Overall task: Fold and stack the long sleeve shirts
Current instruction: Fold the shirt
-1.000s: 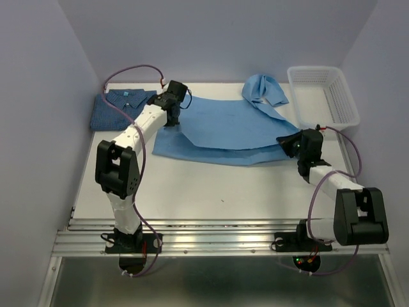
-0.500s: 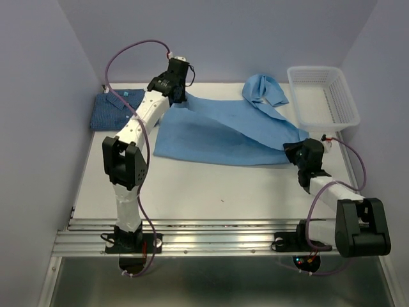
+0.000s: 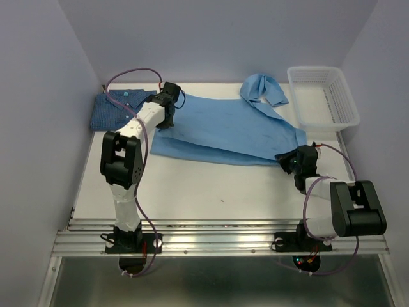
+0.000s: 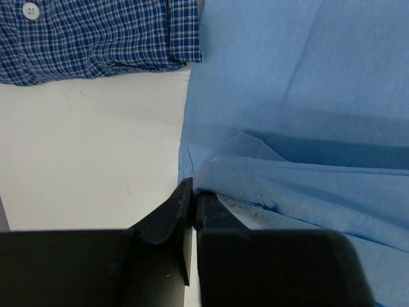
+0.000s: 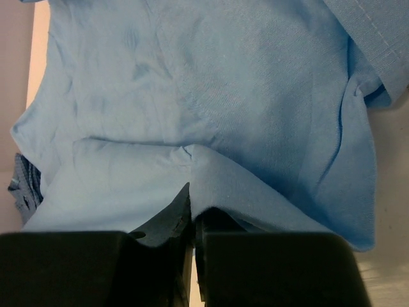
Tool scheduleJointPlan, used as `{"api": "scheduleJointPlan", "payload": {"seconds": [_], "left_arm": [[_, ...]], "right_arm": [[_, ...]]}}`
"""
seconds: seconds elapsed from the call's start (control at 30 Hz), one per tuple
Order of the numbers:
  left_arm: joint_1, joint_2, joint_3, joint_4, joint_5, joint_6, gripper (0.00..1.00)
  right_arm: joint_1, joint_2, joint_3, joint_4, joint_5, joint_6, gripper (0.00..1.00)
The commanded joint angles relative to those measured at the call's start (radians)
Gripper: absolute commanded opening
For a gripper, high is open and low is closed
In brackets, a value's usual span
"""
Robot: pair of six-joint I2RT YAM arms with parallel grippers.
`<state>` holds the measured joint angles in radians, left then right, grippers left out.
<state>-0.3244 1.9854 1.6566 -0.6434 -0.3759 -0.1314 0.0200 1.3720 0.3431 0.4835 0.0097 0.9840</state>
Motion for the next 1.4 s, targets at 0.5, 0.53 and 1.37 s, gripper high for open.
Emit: {"api": "scheduleJointPlan", "payload": {"seconds": [0.5, 0.53, 1.37], "left_arm": [[0.028, 0.053, 0.051, -0.084, -0.107, 0.075, 0.4], [0.03, 0.058, 0.058, -0.097, -0.106, 0.07, 0.43], [0.033, -0.179, -0.061, 0.134, 0.256, -0.143, 0.99]], "right_arm": [[-0.006, 0.022, -0.015, 0.043, 0.006, -0.051, 0.16], [-0.006, 0.024, -0.013, 0.038, 0.0, -0.056, 0.17], [-0.006, -0.479, 0.171, -0.496, -0.045, -0.317, 1.0]]}}
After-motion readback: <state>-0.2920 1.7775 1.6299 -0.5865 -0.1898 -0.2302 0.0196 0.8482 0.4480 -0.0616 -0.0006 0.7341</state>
